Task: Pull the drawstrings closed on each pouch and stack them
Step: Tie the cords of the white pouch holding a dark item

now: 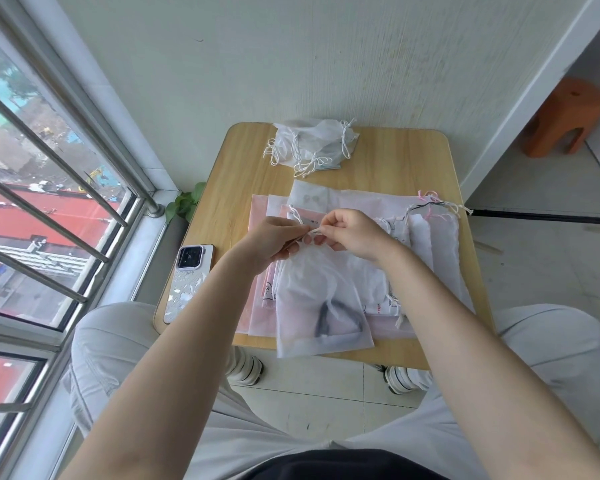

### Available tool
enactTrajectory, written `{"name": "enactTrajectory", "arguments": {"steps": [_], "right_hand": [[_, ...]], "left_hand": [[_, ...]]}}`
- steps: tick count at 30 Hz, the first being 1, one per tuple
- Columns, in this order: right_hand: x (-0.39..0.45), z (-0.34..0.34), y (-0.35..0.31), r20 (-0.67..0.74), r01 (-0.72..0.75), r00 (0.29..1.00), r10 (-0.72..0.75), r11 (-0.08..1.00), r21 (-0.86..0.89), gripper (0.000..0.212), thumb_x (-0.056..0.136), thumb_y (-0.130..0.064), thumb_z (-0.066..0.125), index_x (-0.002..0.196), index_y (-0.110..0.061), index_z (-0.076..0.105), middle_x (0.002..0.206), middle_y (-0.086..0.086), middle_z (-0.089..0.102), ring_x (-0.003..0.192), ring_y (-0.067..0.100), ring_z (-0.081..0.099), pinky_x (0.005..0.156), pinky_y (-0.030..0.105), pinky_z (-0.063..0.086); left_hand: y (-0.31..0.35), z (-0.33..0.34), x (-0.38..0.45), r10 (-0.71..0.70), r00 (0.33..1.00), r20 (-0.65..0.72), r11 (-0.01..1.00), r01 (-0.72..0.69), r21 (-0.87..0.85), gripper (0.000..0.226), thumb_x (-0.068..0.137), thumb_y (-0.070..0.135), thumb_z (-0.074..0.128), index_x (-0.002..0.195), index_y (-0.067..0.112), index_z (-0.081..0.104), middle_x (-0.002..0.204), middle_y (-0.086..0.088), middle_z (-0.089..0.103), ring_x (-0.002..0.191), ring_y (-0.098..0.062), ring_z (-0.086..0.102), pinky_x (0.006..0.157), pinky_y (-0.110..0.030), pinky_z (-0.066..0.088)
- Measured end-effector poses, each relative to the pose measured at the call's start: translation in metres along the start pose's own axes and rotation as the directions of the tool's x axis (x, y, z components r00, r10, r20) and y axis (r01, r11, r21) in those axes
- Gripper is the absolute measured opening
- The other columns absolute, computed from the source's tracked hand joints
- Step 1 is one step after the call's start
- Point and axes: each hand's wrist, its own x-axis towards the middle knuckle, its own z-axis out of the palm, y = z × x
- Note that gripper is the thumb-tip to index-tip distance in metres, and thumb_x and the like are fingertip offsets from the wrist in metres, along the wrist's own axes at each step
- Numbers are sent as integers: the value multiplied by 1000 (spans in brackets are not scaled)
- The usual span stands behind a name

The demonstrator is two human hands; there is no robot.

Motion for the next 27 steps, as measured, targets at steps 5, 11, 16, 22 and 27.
{"name": "enactTrajectory", "arguments": {"steps": [5, 11, 16, 22, 27], "right_hand": [[-3, -6, 1, 44, -47, 998, 37, 971, 236, 9, 92, -5, 61, 92, -11, 54, 91, 10, 67, 77, 14, 66, 77, 27, 54], [-1, 0, -7, -21, 63, 998, -66, 992, -113, 23, 78, -11, 77, 83, -16, 56, 78, 4, 72, 74, 12, 63, 77, 30, 50], [-4, 2, -11, -87, 122, 986, -146, 965, -234, 24, 79, -7, 75, 76, -18, 53, 63, -8, 66, 58, 0, 57, 62, 17, 45], [-5, 6, -8, -140, 172, 961, -238, 914, -369, 15, 82, -7, 69, 81, -14, 57, 66, -2, 67, 64, 12, 60, 64, 26, 44], [-1, 6, -9, -141, 169, 955, -260, 870, -463, 12, 82, -8, 68, 83, -16, 59, 69, 1, 67, 73, 19, 64, 65, 27, 46]], "left_hand": [[1, 1, -1, 14, 997, -70, 998, -9, 63, 19, 94, 14, 62, 77, 9, 69, 61, 5, 59, 51, -8, 40, 46, -16, 28], [6, 13, 0, 115, 981, -159, 989, -98, 111, 16, 85, 11, 73, 78, 14, 60, 53, 11, 55, 46, -3, 45, 42, -13, 32], [10, 14, 0, 156, 960, -234, 977, -115, 179, 16, 80, 14, 80, 81, 9, 65, 62, 3, 61, 43, 4, 51, 44, -9, 36], [13, 13, 3, 138, 958, -250, 927, -36, 373, 11, 82, 25, 77, 82, 14, 77, 60, 6, 60, 41, 4, 46, 45, -10, 34], [14, 16, 2, 104, 982, -156, 921, -35, 389, 21, 79, 29, 81, 96, 18, 78, 70, 11, 66, 59, 6, 52, 48, -5, 36]]}}
